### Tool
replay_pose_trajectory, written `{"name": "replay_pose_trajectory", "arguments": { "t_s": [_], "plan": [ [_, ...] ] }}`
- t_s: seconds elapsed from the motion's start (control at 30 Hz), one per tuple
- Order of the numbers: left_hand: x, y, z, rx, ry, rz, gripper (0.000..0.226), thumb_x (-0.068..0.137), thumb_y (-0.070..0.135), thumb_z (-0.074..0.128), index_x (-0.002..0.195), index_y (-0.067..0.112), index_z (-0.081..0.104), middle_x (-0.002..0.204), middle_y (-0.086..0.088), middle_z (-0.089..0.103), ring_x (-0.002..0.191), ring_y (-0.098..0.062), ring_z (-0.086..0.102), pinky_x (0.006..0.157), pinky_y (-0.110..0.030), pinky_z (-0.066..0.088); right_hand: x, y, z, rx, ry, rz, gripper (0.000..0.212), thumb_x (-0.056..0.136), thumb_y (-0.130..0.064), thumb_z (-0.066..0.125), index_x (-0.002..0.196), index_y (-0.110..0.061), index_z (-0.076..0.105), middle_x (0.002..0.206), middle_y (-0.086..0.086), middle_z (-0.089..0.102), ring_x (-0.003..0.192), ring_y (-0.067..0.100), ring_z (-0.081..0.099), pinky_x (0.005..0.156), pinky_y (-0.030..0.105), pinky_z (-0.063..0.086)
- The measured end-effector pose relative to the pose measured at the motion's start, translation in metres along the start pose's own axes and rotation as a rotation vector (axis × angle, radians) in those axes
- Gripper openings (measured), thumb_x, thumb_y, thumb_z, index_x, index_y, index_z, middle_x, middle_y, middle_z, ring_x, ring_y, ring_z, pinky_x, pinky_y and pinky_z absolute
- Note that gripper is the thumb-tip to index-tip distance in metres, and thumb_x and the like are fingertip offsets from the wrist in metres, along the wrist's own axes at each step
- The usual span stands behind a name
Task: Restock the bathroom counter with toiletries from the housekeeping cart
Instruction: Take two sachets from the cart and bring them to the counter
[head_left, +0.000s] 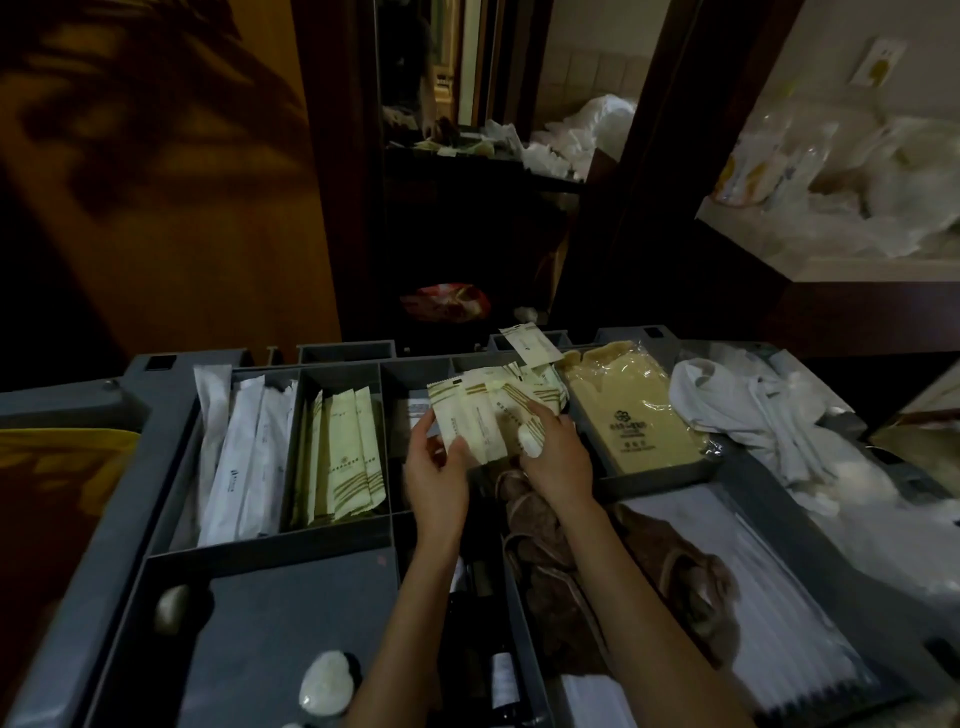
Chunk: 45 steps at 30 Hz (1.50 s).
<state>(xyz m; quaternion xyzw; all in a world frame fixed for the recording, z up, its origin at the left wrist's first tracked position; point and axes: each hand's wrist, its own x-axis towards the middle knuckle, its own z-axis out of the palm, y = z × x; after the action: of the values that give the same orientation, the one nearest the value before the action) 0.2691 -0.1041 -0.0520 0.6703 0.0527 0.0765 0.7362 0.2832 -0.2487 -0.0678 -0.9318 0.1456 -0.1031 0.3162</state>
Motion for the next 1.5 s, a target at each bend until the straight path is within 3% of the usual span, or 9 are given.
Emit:
{"name": "replay_pose_trajectory", "arguments": {
  "t_s": [0.13,0.3,0.4,0.57,0.73,0.97,1.1,1.2,1.5],
  "plan": [
    [0.0,0.001,0.001,0.024,-0.012,0.012,0.048,0.096,0.005,0.053,0.141,0.019,0.042,0.097,0.024,0.054,0.086,0.003,0.059,0.065,-0.013,0.052,-0.003,0.0,-0.003,0.173,0.068,0.083,0.064,0.082,-0.012,0.072,0.139,-0.024,0.047,0.131,0.006,0.055,0.119,0.025,0.053,0.093,0.032,0.044],
    [0.0,0.0,0.001,0.008,-0.003,0.004,0.045,0.096,0.005,0.053,0.138,0.019,0.045,0.098,0.017,0.058,0.088,0.001,0.059,0.072,-0.021,0.052,-0.007,-0.006,-0.013,0.562,0.247,0.195,0.023,0.081,-0.017,0.077,0.101,-0.012,0.069,0.094,0.002,0.071,0.091,0.021,0.068,0.076,0.029,0.053],
    [0.002,-0.003,0.002,0.017,0.01,0.002,0.034,0.095,0.007,0.055,0.128,0.014,0.053,0.105,-0.001,0.065,0.092,-0.011,0.063,0.073,-0.023,0.053,-0.012,-0.01,-0.022,0.874,0.271,0.283,0.022,0.08,-0.012,0.077,0.1,-0.01,0.069,0.096,0.008,0.072,0.085,0.018,0.069,0.071,0.028,0.056],
    [0.002,-0.004,0.004,0.037,0.001,0.026,0.025,0.092,0.008,0.06,0.117,0.011,0.058,0.103,-0.002,0.066,0.092,-0.013,0.064,0.072,-0.019,0.053,-0.024,-0.024,-0.024,1.226,0.243,0.394,0.03,0.076,-0.009,0.079,0.103,-0.01,0.065,0.095,0.009,0.072,0.082,0.021,0.07,0.069,0.034,0.059],
    [-0.005,0.003,0.009,0.004,-0.101,0.099,0.018,0.088,0.011,0.067,0.105,0.011,0.06,0.1,0.0,0.065,0.09,-0.009,0.063,0.072,-0.013,0.051,-0.034,-0.034,-0.014,1.217,0.187,0.352,0.029,0.078,-0.01,0.078,0.1,-0.011,0.059,0.103,0.015,0.071,0.093,0.03,0.07,0.08,0.046,0.058],
    [-0.01,0.005,0.014,-0.035,-0.201,0.113,0.019,0.084,0.013,0.072,0.098,0.017,0.059,0.116,-0.001,0.061,0.11,-0.007,0.059,0.09,-0.019,0.05,-0.037,-0.034,-0.015,1.256,0.035,0.283,0.036,0.086,-0.008,0.068,0.121,-0.011,0.057,0.109,0.01,0.07,0.1,0.022,0.068,0.075,0.028,0.054],
    [-0.01,0.006,0.014,-0.021,-0.212,0.133,0.021,0.085,0.012,0.071,0.102,0.009,0.06,0.101,0.001,0.061,0.086,-0.003,0.059,0.069,-0.011,0.048,-0.037,-0.033,-0.017,1.276,-0.026,0.246,0.028,0.092,0.0,0.056,0.115,-0.016,0.06,0.103,0.004,0.072,0.094,0.017,0.07,0.075,0.028,0.055],
    [-0.008,0.002,0.012,0.013,-0.195,0.129,0.015,0.087,0.012,0.068,0.101,0.011,0.061,0.098,0.005,0.062,0.086,-0.002,0.059,0.072,-0.011,0.047,-0.038,-0.032,-0.019,1.328,-0.082,0.245,0.027,0.093,-0.001,0.054,0.116,-0.013,0.062,0.106,0.007,0.073,0.096,0.019,0.07,0.073,0.027,0.056],
    [0.0,-0.002,0.005,-0.005,-0.085,0.025,0.02,0.082,0.012,0.074,0.097,0.015,0.061,0.101,-0.001,0.065,0.097,-0.016,0.063,0.083,-0.028,0.053,-0.034,-0.027,-0.022,1.455,-0.137,0.326,0.034,0.09,-0.008,0.056,0.124,-0.007,0.059,0.116,0.014,0.068,0.103,0.025,0.067,0.078,0.03,0.057]
  ]
}}
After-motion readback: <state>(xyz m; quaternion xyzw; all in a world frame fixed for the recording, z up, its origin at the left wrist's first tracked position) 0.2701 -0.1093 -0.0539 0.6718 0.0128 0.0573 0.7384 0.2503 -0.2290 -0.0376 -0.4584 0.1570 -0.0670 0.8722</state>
